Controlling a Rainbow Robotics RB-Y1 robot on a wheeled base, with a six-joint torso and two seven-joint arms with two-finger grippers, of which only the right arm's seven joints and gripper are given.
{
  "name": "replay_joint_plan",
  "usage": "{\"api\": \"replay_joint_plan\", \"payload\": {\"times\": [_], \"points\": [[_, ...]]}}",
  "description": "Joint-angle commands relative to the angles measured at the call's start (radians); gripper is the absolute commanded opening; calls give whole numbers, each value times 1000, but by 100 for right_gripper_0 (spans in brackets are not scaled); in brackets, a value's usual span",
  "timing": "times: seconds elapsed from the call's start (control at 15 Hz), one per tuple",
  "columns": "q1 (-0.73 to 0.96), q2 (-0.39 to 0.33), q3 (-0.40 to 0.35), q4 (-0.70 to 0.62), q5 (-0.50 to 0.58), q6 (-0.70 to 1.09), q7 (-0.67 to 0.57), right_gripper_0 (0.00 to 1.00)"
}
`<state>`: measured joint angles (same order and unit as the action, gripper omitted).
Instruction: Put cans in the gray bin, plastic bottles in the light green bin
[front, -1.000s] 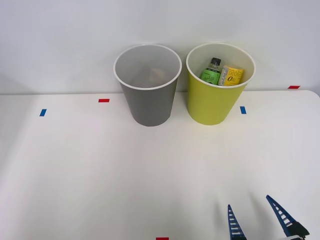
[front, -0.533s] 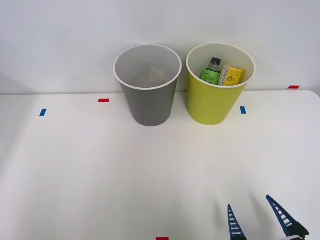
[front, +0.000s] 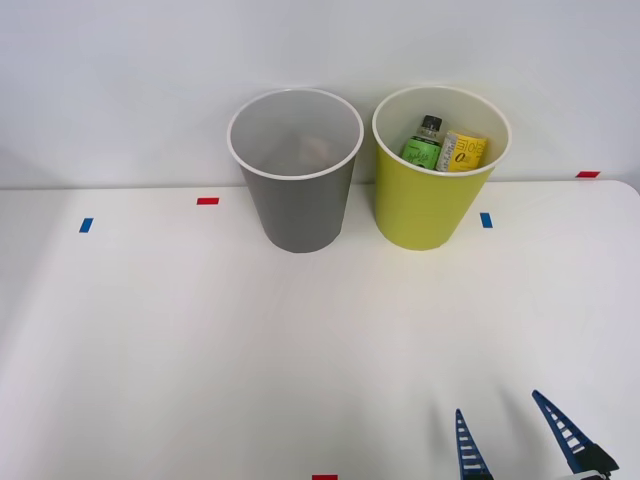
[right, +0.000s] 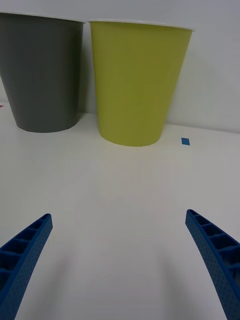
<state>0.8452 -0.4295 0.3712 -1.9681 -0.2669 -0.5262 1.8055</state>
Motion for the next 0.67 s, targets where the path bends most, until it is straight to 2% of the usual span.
{"api": "replay_joint_plan", "payload": {"times": [0.07, 0.67], "points": [[0, 0, 0, 0, 0, 0, 0, 92], [0, 0, 0, 0, 0, 0, 0, 92]]}}
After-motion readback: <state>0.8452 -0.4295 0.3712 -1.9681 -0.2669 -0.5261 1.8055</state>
